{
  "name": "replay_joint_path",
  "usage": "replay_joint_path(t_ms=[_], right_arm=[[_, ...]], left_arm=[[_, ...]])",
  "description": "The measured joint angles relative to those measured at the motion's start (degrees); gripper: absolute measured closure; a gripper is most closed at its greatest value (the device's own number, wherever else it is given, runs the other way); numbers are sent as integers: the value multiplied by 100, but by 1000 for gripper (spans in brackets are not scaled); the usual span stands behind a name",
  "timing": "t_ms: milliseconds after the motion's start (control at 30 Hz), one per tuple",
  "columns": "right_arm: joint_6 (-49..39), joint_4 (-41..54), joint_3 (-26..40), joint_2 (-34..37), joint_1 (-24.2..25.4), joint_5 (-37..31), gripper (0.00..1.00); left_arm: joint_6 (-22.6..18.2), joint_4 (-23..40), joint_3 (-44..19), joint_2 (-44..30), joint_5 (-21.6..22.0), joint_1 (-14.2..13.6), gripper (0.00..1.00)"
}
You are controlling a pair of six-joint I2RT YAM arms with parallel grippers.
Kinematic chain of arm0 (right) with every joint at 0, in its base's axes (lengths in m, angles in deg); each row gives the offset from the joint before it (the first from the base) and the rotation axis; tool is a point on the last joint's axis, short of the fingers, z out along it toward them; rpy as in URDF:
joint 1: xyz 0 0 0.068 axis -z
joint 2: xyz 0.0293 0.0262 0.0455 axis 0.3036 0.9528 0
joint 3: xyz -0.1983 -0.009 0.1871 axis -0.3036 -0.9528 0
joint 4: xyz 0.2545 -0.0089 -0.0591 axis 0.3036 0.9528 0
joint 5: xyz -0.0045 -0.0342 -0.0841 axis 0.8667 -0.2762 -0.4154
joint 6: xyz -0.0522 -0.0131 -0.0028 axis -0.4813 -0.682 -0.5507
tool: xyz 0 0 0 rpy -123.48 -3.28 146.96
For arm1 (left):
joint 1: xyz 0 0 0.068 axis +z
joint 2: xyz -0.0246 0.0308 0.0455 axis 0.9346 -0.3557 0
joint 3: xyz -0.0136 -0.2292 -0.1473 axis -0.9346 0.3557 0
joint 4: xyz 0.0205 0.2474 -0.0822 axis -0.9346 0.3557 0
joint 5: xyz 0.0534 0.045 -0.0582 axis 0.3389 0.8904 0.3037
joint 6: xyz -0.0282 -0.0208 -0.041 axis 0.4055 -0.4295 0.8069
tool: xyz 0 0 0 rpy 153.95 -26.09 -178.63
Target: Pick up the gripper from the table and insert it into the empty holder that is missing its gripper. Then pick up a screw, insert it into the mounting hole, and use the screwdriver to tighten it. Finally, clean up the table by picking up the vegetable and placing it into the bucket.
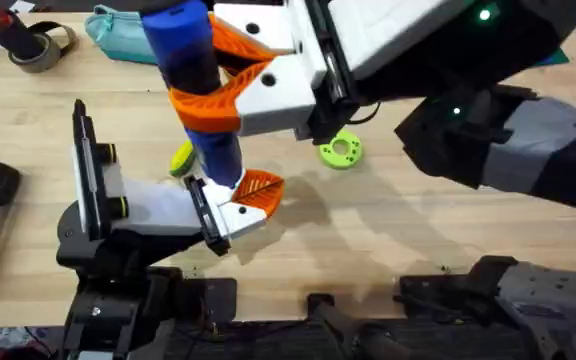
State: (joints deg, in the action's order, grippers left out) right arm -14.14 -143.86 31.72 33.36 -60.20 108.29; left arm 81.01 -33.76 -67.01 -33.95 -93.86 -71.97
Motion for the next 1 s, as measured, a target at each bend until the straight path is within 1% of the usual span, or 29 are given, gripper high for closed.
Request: replay_joint_path(t_ms=[1000], right_arm=[[-153,31,0,64,0,28,959]], left_arm=[[0,-1,1,0,1,0,987]])
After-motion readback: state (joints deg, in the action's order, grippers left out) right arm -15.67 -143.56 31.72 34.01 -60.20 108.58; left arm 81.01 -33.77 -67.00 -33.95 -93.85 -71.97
